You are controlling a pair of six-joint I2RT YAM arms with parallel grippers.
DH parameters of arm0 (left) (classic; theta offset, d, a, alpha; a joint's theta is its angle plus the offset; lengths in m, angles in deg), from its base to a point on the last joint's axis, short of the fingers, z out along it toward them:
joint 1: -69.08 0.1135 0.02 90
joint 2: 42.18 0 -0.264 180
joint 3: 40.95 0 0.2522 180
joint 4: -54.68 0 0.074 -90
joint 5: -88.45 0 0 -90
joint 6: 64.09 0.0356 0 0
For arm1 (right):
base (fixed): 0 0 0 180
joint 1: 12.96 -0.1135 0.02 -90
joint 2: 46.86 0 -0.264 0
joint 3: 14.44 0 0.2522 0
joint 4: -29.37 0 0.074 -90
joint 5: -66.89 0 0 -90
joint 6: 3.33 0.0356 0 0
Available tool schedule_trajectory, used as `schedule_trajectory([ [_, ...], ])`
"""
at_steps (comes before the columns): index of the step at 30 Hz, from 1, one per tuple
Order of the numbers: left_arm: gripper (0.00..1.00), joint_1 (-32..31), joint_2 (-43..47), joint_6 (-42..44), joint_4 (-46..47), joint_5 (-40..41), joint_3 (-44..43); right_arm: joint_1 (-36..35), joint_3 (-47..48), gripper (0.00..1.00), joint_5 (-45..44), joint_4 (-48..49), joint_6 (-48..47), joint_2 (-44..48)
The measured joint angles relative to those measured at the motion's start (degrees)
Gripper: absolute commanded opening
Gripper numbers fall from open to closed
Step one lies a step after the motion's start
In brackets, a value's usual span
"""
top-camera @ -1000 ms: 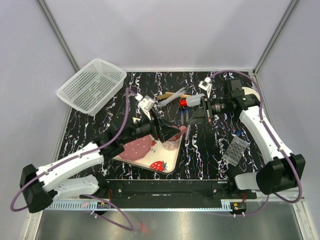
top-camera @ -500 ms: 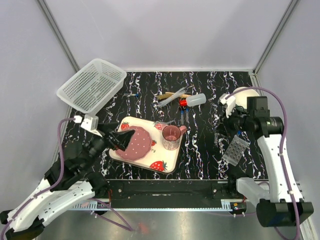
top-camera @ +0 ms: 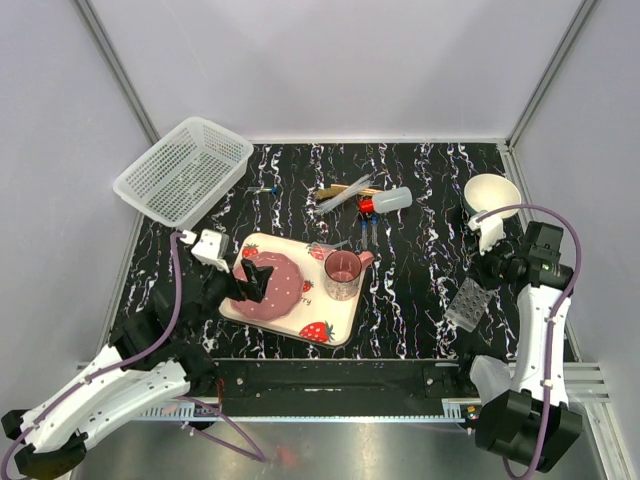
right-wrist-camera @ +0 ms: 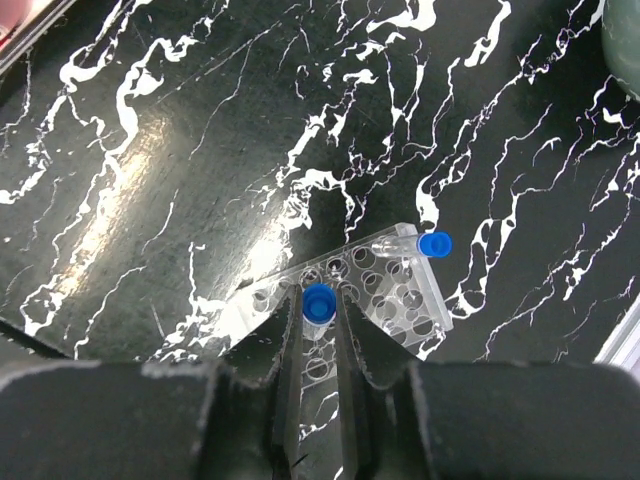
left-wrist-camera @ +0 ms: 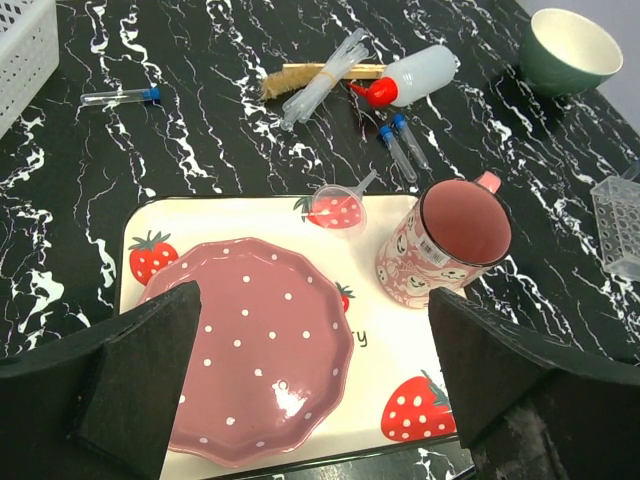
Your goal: Organize the chemistry lab equipment
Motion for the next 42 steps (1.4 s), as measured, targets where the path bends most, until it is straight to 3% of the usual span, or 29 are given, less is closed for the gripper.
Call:
schedule_trajectory([
  [21,0.99,0.0,-2.0,0.9,0.1,0.0,0.0,5.3,-12.5,0.15,6.7,20.3,-0.7,-1.5],
  [37,0.99,0.0,-1.6,0.9,0.0,0.0,0.0,7.2,-17.0,0.17,7.1,25.9,0.7,-0.7],
  [42,0.99,0.0,-1.6,0.9,0.0,0.0,0.0,7.8,-18.9,0.22,7.2,26.7,0.7,0.0],
])
